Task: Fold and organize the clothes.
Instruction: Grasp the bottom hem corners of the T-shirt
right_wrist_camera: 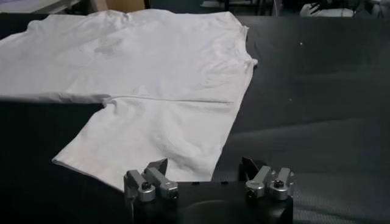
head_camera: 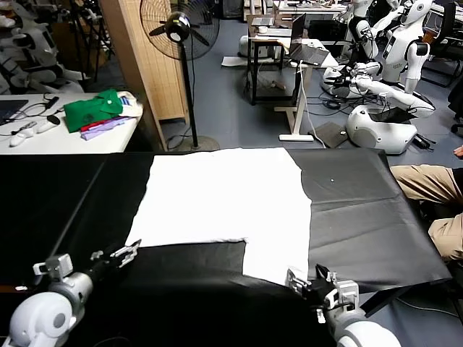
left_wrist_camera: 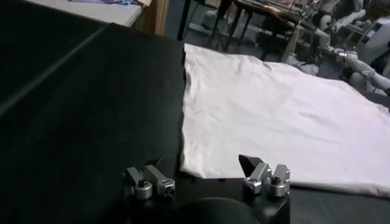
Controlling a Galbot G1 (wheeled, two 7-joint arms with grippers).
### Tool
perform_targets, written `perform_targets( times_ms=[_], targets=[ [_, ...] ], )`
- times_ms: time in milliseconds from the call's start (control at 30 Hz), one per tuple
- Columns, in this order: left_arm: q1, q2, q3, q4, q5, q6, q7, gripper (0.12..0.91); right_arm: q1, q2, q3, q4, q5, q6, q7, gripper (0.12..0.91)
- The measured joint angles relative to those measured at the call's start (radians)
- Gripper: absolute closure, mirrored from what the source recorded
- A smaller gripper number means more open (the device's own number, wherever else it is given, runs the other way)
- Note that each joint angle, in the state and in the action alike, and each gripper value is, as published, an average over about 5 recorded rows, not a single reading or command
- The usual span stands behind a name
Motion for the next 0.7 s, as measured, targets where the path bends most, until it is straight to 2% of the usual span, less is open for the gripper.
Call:
perform_targets(
  times_ms=[200, 267, 433, 533, 700],
  targets=[
    [-0.004, -0.001, 0.007, 0.021, 0.024, -0.002, 0.013, 0.232, -0.002, 0.007, -0.012, -0.010, -0.021, 0.002, 0.005, 0.234],
    [-0.005, -0.002, 0.011, 0.031, 0.030, -0.003, 0.016, 0.232, -0.002, 0.010, -0.015, -0.011, -0.027, 0.002, 0.006, 0.271],
    [-0.012, -0.006, 0.023, 0.058, 0.033, -0.018, 0.027, 0.252, -0.008, 0.021, -0.017, -0.011, -0.038, 0.002, 0.006, 0.429],
    [-0.017, -0.010, 0.029, 0.070, 0.035, -0.030, 0.032, 0.358, -0.015, 0.025, -0.018, -0.006, -0.041, 0.002, 0.008, 0.559],
    [-0.016, -0.013, 0.037, 0.069, 0.031, -0.043, 0.045, 0.639, -0.027, 0.030, -0.013, 0.008, -0.047, 0.002, 0.020, 0.818]
  ],
)
